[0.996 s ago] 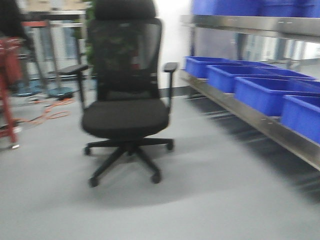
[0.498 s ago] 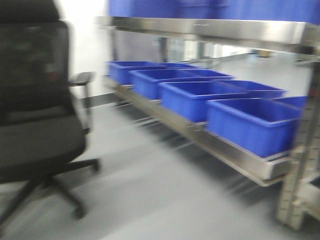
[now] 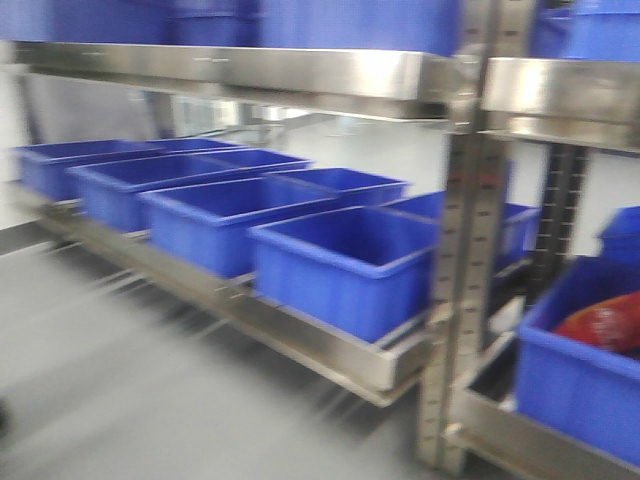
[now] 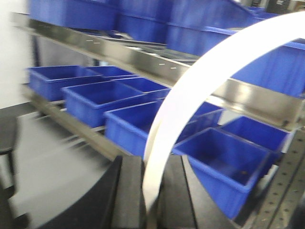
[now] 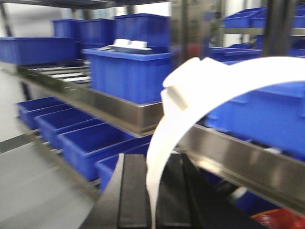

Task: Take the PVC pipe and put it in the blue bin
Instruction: 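Hold the piece while the base drives to the blue bin shelf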

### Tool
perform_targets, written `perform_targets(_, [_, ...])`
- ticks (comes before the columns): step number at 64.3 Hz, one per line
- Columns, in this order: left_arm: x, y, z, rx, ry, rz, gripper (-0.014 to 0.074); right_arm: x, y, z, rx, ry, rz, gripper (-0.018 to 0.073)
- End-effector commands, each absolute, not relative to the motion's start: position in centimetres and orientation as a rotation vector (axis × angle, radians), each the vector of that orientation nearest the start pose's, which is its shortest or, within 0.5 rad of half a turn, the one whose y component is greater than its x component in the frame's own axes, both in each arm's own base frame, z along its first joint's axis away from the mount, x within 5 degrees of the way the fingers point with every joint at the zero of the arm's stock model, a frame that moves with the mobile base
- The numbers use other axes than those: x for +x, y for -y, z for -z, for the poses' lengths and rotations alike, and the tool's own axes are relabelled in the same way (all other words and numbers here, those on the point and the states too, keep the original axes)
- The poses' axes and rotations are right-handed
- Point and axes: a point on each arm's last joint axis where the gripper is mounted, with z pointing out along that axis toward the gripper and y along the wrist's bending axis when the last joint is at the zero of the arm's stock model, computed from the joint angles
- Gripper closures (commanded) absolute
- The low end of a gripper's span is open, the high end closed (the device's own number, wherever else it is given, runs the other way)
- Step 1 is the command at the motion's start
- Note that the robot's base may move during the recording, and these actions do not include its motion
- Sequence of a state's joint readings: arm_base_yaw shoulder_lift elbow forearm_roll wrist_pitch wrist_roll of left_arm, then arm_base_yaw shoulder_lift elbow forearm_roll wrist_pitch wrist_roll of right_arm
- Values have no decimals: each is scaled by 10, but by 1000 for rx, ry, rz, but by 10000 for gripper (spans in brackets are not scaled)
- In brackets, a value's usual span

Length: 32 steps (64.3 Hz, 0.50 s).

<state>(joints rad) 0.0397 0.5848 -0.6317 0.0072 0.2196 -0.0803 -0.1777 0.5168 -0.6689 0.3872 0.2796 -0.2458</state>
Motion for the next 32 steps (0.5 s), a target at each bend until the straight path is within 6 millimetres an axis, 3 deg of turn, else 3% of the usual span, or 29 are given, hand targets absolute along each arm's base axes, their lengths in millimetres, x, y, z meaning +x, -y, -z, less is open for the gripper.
perform_targets(1, [121, -5, -362, -101, -1622, 32, 707, 101, 9, -380, 158, -1549, -31, 711])
perform_targets(32, [121, -5, -362, -101, -1622, 32, 707, 101, 9, -380, 158, -1549, -31, 711])
